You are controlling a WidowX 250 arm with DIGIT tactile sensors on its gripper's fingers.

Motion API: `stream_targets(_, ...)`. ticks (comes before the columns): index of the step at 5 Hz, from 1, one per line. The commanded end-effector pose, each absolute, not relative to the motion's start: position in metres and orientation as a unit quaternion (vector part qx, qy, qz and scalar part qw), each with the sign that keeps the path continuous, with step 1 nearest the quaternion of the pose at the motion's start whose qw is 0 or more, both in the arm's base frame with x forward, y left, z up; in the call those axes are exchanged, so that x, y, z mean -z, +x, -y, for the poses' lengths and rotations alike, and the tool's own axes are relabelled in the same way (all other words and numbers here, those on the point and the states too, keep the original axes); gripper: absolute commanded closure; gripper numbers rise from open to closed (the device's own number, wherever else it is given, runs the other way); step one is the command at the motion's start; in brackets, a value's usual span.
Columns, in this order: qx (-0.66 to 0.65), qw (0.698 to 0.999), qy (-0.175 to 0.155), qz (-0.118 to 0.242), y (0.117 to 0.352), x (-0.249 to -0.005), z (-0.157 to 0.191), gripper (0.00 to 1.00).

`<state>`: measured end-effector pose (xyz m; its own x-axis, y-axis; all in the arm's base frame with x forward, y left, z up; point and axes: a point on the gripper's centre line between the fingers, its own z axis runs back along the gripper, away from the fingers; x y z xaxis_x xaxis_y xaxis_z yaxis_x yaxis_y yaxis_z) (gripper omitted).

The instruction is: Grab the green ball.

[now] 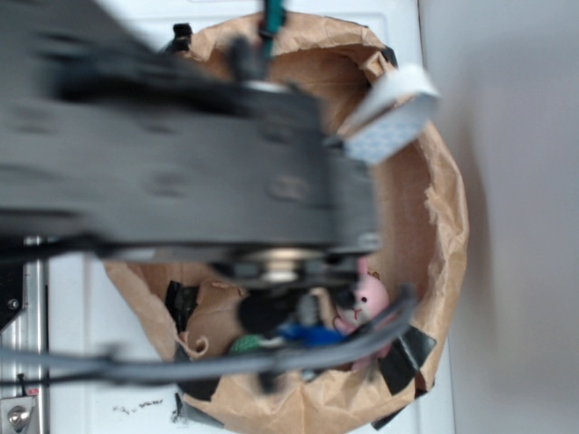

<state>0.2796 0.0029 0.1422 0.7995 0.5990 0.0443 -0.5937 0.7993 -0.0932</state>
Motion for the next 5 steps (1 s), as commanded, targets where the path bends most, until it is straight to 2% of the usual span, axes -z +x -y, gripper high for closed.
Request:
stream_targets(1, -0.320, 0.943, -0.065, 0.062, 0.280, -0.109, -0.006, 0.00)
stream_targets(2, -0.309, 0.946, -0.077, 0.049, 0.280, -0.098, 0.009, 0.00)
stream_targets(3, -0.304, 0.944, -0.123, 0.044, 0.282, -0.102, 0.028, 0.00)
stream_targets(4, -0.277, 0.943, -0.183, 0.012, 0.280, -0.112, 0.054, 0.00)
stream_targets(5, -0.255, 0.948, -0.191, 0.001, 0.275, -0.111, 0.077, 0.00)
